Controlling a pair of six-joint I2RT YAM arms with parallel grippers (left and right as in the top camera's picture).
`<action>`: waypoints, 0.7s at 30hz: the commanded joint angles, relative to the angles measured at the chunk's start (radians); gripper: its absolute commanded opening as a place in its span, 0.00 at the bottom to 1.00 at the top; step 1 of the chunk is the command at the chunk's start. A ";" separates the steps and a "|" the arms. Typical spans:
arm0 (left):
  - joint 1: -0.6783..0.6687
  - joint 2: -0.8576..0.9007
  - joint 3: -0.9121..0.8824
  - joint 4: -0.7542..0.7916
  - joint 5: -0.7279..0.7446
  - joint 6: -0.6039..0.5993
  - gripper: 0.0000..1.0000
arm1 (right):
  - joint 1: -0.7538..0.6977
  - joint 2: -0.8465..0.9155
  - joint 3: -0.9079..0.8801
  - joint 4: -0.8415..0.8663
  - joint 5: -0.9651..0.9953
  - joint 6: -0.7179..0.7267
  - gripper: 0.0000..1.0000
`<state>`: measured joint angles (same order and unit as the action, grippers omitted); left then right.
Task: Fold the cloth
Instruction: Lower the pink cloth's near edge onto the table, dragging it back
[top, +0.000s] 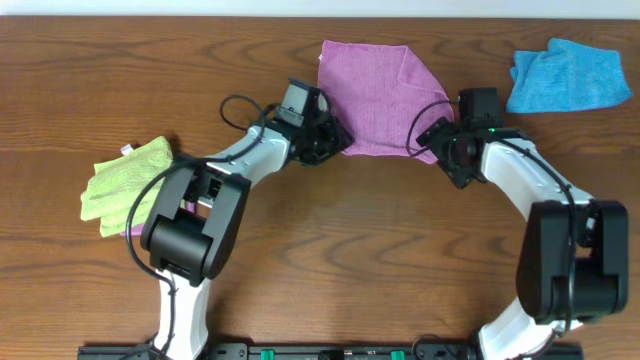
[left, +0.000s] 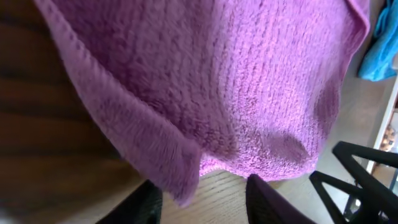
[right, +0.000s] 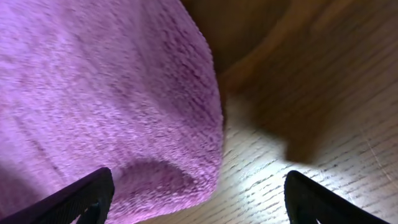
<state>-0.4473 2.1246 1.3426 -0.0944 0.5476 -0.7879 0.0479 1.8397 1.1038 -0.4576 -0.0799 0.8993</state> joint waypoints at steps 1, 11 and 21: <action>-0.005 0.031 0.014 0.002 -0.031 0.000 0.37 | -0.002 0.013 -0.009 0.003 0.008 0.011 0.87; 0.013 0.067 0.014 -0.006 -0.023 0.078 0.06 | -0.002 0.013 -0.009 0.038 0.039 -0.042 0.69; 0.037 0.067 0.014 -0.006 -0.023 0.086 0.06 | -0.004 0.069 -0.009 0.087 0.065 -0.044 0.69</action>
<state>-0.4129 2.1658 1.3434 -0.0959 0.5423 -0.7280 0.0479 1.8713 1.1030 -0.3759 -0.0277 0.8673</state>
